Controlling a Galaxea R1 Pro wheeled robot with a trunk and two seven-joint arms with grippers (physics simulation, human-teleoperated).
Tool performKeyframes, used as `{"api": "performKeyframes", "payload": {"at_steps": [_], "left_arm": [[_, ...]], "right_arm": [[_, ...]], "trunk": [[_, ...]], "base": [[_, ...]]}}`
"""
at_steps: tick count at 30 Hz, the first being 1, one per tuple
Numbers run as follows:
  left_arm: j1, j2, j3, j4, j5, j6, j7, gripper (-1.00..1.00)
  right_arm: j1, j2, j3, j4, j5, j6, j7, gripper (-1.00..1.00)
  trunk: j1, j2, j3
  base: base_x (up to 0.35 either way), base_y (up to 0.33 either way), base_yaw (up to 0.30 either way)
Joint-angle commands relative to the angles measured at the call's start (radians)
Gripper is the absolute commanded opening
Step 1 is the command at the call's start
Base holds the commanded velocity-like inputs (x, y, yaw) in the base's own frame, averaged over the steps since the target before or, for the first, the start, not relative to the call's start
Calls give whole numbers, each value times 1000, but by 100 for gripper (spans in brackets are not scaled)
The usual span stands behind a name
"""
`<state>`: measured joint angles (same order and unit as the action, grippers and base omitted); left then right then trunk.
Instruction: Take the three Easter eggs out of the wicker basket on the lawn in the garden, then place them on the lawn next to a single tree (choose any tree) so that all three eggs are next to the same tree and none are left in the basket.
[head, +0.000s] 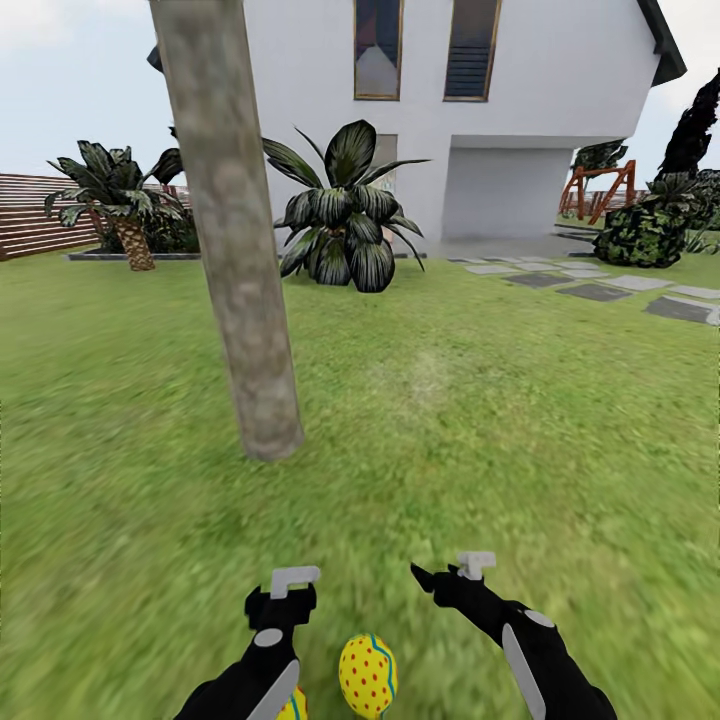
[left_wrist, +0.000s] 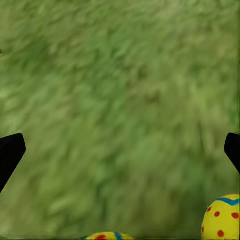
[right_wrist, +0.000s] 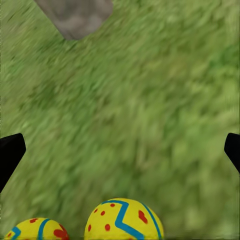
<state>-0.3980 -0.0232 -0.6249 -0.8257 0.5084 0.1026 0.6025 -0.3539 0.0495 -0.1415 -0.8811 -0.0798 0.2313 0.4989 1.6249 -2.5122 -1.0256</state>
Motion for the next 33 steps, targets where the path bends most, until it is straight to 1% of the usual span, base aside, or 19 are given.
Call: {"api": "performKeyframes", "payload": {"at_steps": [1,6,10,20,33], "left_arm": [[-1,1,-4,-1,4,3,8,100],[-1,0,-4,-3,4,-4,8,100],[-1,0,-4,-4,4,-5,8,100],[-1,2,-4,-14,5,-6,9,100],[-1,4,-4,-22,6,-6,8,100]], "right_arm": [[0,1,-4,-1,-8,9,5,100],[0,2,-4,-1,-8,9,5,100],[0,3,-4,-1,-7,9,4,100],[0,3,-4,-1,-2,11,-7,100],[0,6,7,-1,3,16,-14,100]], "trunk": [[-1,0,-1],[-1,0,0],[-1,0,2],[-1,0,8],[-1,0,13]], "base": [[-232,0,0],[-299,0,47],[-334,0,194],[-343,63,260],[-314,158,280]]}}
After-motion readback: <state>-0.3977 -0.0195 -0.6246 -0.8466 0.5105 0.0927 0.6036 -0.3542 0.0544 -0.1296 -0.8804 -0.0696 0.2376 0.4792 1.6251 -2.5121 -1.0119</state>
